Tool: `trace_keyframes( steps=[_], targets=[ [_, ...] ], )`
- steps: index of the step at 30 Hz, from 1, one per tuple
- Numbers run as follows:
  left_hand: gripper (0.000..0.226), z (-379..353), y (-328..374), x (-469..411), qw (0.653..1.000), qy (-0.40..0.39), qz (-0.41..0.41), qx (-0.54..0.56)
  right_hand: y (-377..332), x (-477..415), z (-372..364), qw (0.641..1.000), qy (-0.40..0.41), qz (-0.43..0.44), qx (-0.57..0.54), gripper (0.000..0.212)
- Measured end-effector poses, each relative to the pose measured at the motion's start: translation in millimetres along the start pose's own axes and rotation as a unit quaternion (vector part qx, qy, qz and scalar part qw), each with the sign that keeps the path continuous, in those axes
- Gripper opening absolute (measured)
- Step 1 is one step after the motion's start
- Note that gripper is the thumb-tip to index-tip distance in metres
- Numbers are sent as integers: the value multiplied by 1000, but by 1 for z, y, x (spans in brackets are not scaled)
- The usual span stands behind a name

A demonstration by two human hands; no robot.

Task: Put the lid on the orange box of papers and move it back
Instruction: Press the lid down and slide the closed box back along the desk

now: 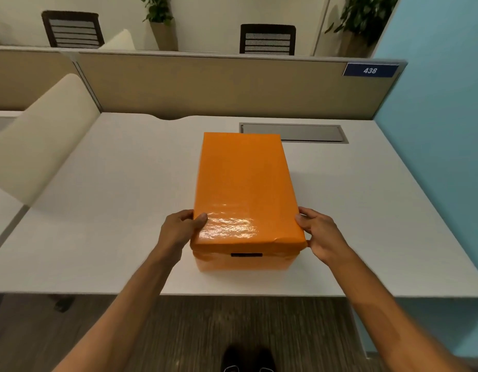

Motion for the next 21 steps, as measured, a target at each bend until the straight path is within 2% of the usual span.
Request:
trace_keyframes(
  steps=[12,21],
  targets=[
    [48,-2,-18,1,1000,-2,-19,-4,13,-1,-2,998,13,23,56,46],
    [51,1,-20,4,999,-22,-41,-6,17,-3,-3,995,32,40,85,43]
  ],
)
Point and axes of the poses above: each hand's wrist, its own x-axis away from the middle knuckle, its own z-axis out of the back of the hand, y = z × x, the point moved 2 cm from there along -x, towards the middle knuckle, and after that the axes turned 10 degrees about x, right-handed, at the moved point
